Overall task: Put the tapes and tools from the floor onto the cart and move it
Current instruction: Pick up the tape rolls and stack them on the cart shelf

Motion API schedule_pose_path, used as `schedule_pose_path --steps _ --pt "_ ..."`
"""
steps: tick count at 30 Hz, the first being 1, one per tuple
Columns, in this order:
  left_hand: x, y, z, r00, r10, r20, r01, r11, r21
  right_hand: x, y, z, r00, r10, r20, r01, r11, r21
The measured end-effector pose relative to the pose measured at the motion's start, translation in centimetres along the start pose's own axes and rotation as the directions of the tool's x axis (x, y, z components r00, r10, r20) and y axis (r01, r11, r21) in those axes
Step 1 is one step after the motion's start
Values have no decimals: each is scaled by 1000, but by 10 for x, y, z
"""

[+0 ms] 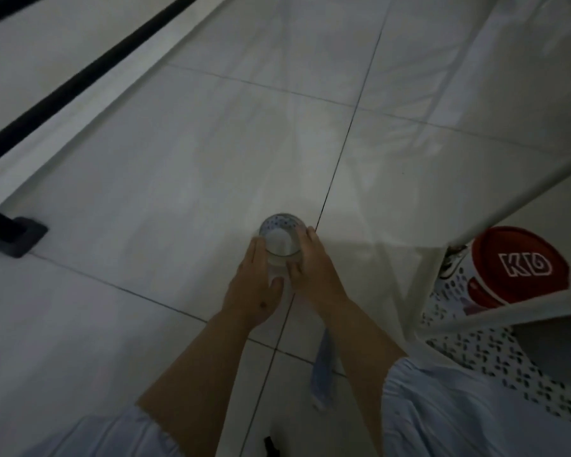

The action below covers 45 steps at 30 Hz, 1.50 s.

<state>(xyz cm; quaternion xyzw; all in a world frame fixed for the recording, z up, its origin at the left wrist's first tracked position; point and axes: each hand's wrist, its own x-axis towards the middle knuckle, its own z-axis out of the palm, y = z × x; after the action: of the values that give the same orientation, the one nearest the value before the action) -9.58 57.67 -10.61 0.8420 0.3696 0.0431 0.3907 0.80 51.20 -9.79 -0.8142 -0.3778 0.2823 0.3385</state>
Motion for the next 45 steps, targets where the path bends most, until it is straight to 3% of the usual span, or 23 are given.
schedule_pose_path --steps 9,13,20,25,32,38,41,45 --pt "-76 75 -20 980 -8 -199 -26 985 -168 -92 -41 -49 988 -50 -144 72 986 147" --pt "-114 114 -30 978 -65 -200 -4 945 -326 -144 -65 -75 984 -16 -178 62 964 259" --pt "-176 165 -43 954 113 -276 -200 928 -313 -227 -81 -108 948 -41 -315 127 958 257" --pt "-206 195 -40 925 205 -321 -309 897 -317 -270 -84 -126 887 -96 -451 162 981 109" --pt "-250 271 -10 901 398 -170 -432 809 -397 -336 -68 -187 757 4 -653 87 990 107" --pt "-258 344 28 827 560 56 -525 803 -281 -376 -32 -249 602 88 -794 -22 995 94" --pt "-248 374 46 781 603 162 -559 791 -248 -381 -14 -274 586 115 -802 -85 993 79" --pt "-229 403 62 764 614 196 -571 786 -238 -373 6 -292 625 104 -774 -128 991 30"
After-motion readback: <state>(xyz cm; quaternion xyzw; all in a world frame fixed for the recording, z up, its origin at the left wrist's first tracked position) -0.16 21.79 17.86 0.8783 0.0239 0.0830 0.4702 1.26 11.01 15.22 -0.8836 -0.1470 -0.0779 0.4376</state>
